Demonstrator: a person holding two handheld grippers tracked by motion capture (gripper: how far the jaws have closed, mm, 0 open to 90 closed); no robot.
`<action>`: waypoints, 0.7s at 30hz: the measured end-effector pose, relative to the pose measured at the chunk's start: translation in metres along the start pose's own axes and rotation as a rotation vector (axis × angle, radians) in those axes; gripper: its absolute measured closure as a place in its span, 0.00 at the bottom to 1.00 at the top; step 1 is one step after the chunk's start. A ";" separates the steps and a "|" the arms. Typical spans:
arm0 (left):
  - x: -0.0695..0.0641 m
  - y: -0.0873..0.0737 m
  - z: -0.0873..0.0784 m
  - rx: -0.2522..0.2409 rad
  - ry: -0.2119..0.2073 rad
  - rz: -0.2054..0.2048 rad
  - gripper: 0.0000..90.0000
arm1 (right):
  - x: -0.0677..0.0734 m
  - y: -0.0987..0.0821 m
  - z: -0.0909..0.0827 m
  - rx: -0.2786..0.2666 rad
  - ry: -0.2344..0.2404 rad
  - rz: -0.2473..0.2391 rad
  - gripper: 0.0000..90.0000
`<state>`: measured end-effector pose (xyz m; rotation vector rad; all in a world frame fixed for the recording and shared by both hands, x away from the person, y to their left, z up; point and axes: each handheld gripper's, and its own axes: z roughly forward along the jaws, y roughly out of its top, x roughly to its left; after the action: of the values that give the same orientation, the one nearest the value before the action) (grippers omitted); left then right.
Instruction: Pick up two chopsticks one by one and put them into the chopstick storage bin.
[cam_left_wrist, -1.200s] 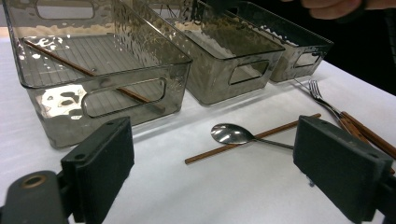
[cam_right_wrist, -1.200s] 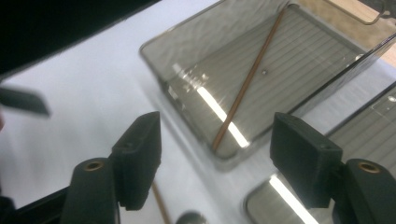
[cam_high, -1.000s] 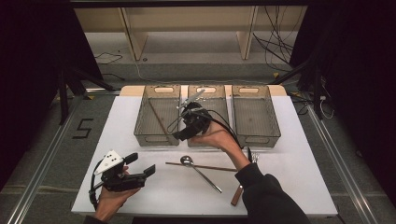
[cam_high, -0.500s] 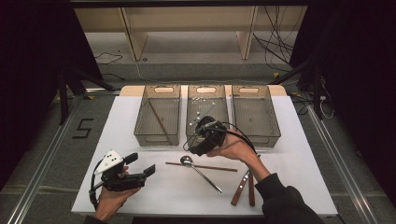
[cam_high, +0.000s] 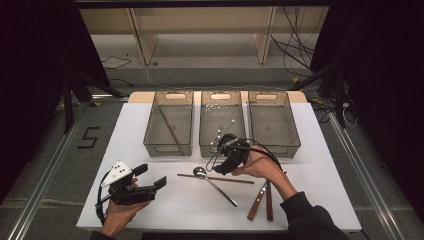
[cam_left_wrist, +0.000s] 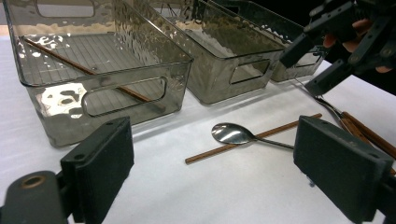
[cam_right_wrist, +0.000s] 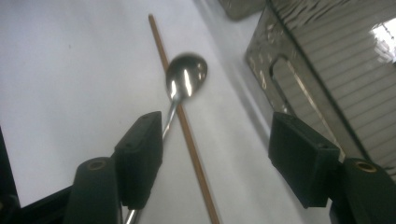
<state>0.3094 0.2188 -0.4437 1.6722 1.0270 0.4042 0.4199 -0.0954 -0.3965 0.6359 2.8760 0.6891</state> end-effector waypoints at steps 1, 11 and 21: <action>0.000 0.000 0.000 0.001 0.000 0.001 0.13 | 0.000 -0.002 0.001 0.015 -0.002 0.001 0.41; 0.000 0.000 0.000 0.001 0.000 0.000 0.13 | -0.003 -0.018 0.019 0.152 0.002 -0.038 0.50; -0.001 0.000 0.001 0.001 -0.001 0.000 0.13 | -0.002 -0.025 0.037 0.259 0.007 -0.069 0.66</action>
<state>0.3095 0.2178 -0.4439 1.6731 1.0272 0.4027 0.4202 -0.1020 -0.4409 0.5600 3.0039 0.3128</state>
